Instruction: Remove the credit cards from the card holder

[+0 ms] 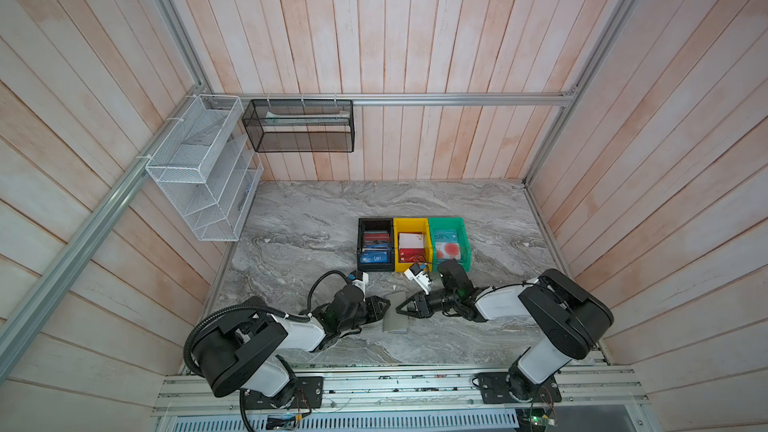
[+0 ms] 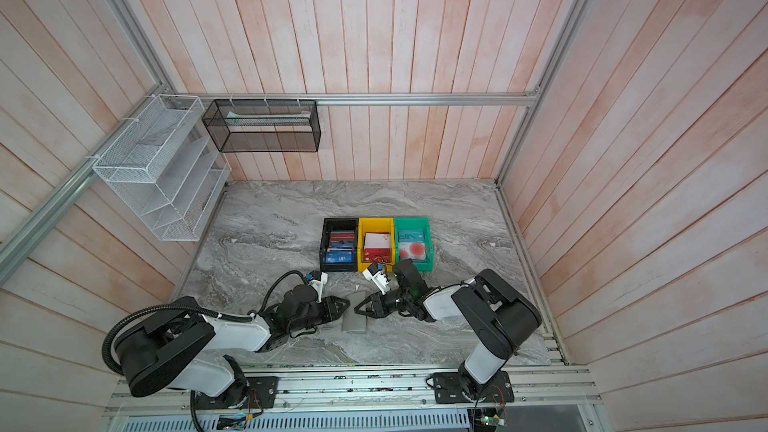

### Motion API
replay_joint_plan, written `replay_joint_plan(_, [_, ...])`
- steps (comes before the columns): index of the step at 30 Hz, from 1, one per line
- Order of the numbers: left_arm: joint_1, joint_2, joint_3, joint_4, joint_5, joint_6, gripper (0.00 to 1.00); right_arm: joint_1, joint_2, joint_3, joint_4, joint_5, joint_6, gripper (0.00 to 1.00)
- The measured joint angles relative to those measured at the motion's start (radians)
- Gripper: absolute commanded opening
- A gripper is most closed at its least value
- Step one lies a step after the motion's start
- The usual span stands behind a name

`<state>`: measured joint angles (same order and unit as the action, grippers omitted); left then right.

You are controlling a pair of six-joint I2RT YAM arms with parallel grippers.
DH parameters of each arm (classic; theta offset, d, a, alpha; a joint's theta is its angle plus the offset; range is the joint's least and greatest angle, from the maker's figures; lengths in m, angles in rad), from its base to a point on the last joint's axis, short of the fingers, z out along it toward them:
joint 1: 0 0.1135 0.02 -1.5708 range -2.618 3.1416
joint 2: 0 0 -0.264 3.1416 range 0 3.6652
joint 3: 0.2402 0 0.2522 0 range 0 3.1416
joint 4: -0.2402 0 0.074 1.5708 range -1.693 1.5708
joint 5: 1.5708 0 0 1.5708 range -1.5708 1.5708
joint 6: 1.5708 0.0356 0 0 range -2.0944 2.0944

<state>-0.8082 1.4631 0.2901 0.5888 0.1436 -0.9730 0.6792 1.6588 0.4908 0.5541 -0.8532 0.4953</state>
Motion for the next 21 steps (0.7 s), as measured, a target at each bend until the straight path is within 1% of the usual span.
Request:
replay_joint_plan(3, [0.000,-0.024,-0.010,-0.018,-0.007,0.000,0.36,0.008,0.010,0.020,-0.002,-0.002,0.007,0.08])
replay_joint_plan(7, [0.018,-0.108,-0.018,-0.084,-0.013,0.001,0.36,0.012,-0.002,0.050,-0.060,0.026,-0.010,0.02])
replay_joint_plan(10, [0.042,-0.202,-0.019,-0.150,-0.015,0.006,0.37,0.013,-0.034,0.108,-0.188,0.080,-0.048,0.00])
replay_joint_plan(15, [0.086,-0.356,-0.016,-0.308,-0.021,0.016,0.37,0.012,-0.087,0.261,-0.425,0.206,-0.104,0.00])
replay_joint_plan(21, [0.134,-0.465,-0.008,-0.494,-0.026,0.019,0.39,0.032,-0.076,0.381,-0.636,0.371,-0.119,0.00])
